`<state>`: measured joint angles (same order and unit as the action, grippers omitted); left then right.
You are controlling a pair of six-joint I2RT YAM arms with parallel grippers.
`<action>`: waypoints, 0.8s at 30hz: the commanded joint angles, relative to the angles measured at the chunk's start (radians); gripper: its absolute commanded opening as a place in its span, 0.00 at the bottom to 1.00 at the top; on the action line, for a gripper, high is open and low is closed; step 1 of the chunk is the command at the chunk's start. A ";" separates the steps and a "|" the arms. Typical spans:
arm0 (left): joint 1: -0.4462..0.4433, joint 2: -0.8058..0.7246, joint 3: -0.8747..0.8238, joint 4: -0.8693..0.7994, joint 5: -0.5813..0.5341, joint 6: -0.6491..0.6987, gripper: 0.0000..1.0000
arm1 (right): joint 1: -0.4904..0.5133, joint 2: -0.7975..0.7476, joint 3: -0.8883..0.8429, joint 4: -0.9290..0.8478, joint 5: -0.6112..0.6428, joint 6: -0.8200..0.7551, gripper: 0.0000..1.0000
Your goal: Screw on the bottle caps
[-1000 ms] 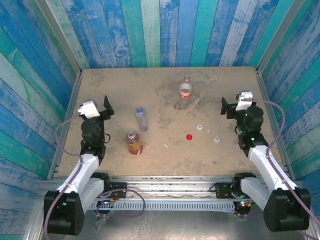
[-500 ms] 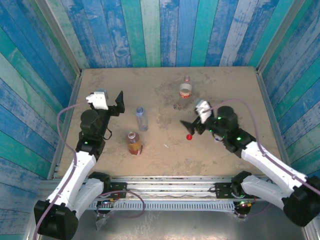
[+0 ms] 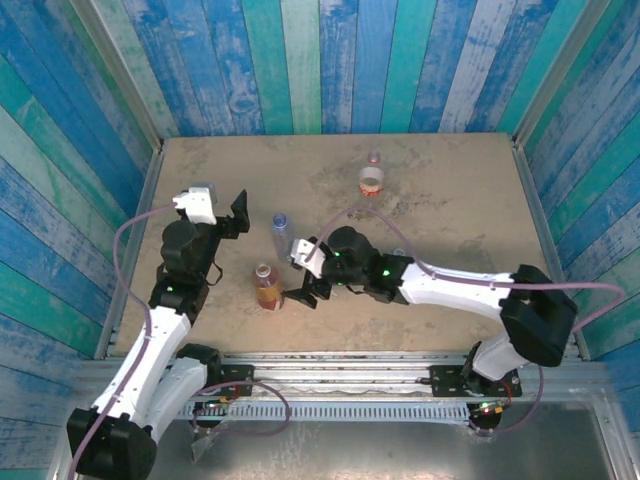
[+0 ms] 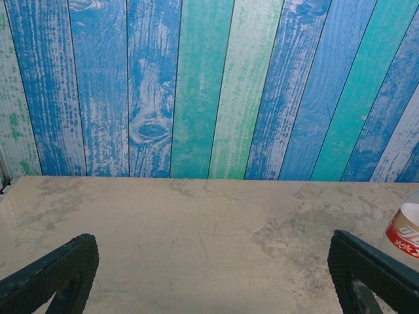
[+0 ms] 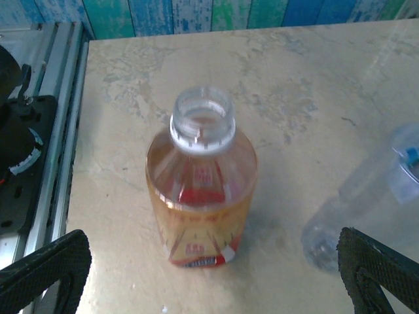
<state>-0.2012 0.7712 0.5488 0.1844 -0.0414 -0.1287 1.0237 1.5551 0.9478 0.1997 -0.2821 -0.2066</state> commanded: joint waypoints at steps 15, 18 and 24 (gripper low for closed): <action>-0.003 0.004 -0.003 -0.053 -0.019 0.008 0.94 | 0.029 0.265 0.212 0.023 -0.129 -0.016 0.91; -0.003 0.001 -0.007 -0.048 -0.023 0.008 0.94 | 0.029 0.291 0.229 0.020 -0.129 -0.011 0.83; -0.004 0.028 0.002 -0.044 -0.016 0.009 0.94 | 0.029 0.304 0.242 0.014 -0.133 -0.010 0.63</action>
<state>-0.2012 0.7834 0.5484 0.1410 -0.0509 -0.1280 1.0443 1.8473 1.1637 0.2104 -0.3981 -0.2222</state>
